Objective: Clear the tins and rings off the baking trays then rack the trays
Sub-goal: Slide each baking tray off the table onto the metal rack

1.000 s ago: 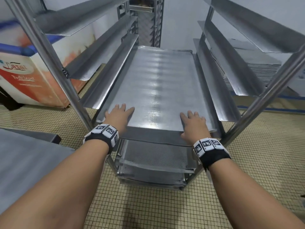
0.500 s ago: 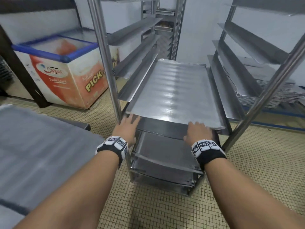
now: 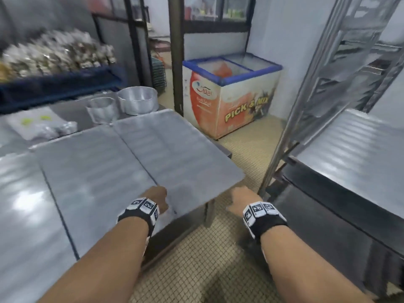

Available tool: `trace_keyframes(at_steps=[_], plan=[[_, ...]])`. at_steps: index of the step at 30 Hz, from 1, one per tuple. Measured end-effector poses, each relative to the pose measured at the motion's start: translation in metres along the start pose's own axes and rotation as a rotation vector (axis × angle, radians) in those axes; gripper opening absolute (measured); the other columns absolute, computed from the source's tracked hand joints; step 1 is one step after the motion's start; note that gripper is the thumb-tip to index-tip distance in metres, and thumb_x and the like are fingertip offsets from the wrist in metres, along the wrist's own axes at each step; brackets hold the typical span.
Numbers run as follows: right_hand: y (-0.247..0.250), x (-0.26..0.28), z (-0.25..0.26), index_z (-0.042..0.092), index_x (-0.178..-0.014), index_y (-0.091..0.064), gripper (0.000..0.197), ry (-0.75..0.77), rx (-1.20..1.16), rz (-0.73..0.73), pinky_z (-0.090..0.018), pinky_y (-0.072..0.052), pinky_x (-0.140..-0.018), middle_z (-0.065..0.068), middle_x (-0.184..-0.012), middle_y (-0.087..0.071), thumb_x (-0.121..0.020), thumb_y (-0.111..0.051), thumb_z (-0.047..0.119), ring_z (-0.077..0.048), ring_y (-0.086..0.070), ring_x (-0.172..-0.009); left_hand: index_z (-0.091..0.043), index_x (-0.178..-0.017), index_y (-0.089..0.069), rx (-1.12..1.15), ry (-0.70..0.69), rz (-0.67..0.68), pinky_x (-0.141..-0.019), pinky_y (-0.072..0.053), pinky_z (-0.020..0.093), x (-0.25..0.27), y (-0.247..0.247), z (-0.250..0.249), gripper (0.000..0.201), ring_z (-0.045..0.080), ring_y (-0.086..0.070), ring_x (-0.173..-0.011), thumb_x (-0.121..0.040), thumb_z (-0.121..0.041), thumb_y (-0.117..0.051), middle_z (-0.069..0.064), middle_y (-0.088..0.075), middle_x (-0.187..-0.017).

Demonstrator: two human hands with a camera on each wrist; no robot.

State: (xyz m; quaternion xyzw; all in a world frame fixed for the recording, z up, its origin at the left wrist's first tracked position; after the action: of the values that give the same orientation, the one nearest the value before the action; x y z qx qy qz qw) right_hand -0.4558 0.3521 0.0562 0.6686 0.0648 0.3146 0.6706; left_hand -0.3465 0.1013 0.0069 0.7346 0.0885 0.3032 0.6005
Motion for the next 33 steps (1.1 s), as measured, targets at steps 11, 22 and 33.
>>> trace_keyframes(at_steps=[11, 22, 33], plan=[[-0.053, -0.033, 0.218, 0.019, -0.122, -0.063, 0.038, 0.527, 0.102, 0.160, -0.034, -0.051, -0.093, -0.007, -0.128, -0.061, -0.085, -0.056, 0.019, -0.029, -0.062, -0.113, -0.034, -0.142, -0.035, 0.218, 0.766, 0.034, -0.109, -0.032, 0.062, 0.105, -0.105, 0.215, 0.065, 0.036, -0.034, -0.138, -0.086, -0.065, -0.044, 0.008, -0.038, -0.148], [-0.115, -0.011, 0.326, 0.018, -0.137, -0.052, 0.052, 0.934, 0.166, 0.348, -0.036, -0.048, -0.100, -0.008, -0.138, -0.054, -0.086, -0.058, 0.028, -0.028, -0.056, -0.121, -0.040, -0.154, 0.017, 0.402, 0.985, 0.110, -0.113, -0.013, 0.071, 0.150, -0.163, 0.235, 0.099, 0.044, 0.007, -0.153, -0.076, -0.078, -0.030, 0.011, 0.020, -0.166], [-0.135, -0.012, 0.337, 0.021, -0.141, -0.043, 0.053, 1.190, 0.304, 0.219, -0.044, -0.042, -0.102, -0.010, -0.139, -0.047, -0.093, -0.054, 0.040, -0.033, -0.038, -0.128, -0.038, -0.154, -0.002, 0.439, 0.950, 0.071, -0.107, -0.036, 0.064, 0.169, -0.131, 0.206, 0.086, 0.045, -0.017, -0.143, -0.083, -0.067, -0.042, 0.000, 0.001, -0.163]])
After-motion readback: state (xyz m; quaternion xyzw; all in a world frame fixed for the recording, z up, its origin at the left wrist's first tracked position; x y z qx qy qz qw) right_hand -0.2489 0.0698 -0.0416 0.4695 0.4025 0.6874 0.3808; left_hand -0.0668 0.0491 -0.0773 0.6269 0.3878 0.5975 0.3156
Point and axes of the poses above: each hand's wrist, its own x-axis away from the middle knuckle, its own y-axis out of the back of the hand, z = x × y, the point moved 1 cm from there along -x, towards the middle knuckle
